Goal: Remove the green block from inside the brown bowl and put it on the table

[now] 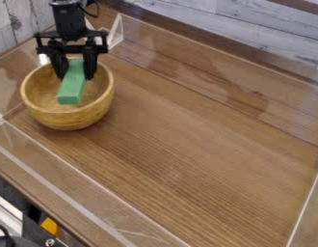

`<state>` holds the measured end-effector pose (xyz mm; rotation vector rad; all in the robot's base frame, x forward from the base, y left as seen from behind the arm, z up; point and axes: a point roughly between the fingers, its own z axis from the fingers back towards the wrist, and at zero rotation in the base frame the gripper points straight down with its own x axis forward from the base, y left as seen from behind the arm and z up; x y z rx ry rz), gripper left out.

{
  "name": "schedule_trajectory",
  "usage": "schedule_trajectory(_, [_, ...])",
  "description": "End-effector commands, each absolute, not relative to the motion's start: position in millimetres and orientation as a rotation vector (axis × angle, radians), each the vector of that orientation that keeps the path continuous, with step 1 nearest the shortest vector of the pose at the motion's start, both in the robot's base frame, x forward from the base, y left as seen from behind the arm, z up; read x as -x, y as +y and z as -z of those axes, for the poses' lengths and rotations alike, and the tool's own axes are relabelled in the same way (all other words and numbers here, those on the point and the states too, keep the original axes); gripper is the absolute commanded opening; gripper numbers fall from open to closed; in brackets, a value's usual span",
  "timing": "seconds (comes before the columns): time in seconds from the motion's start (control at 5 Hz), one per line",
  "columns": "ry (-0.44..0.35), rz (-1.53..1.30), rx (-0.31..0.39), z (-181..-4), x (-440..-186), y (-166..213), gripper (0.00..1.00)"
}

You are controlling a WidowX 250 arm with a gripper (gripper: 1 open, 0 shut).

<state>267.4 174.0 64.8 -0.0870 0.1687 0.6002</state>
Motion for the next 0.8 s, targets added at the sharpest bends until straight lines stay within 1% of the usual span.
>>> schedule_trajectory(0.0, [0.078,-0.567,0.065,-96.7,-270.9,166.5,0.00])
schedule_trajectory(0.2, [0.080,-0.523,0.067,-98.9,-266.1,150.8,0.00])
schedule_trajectory(0.6, [0.082,-0.507,0.064,-86.3,-270.8,139.3,0.00])
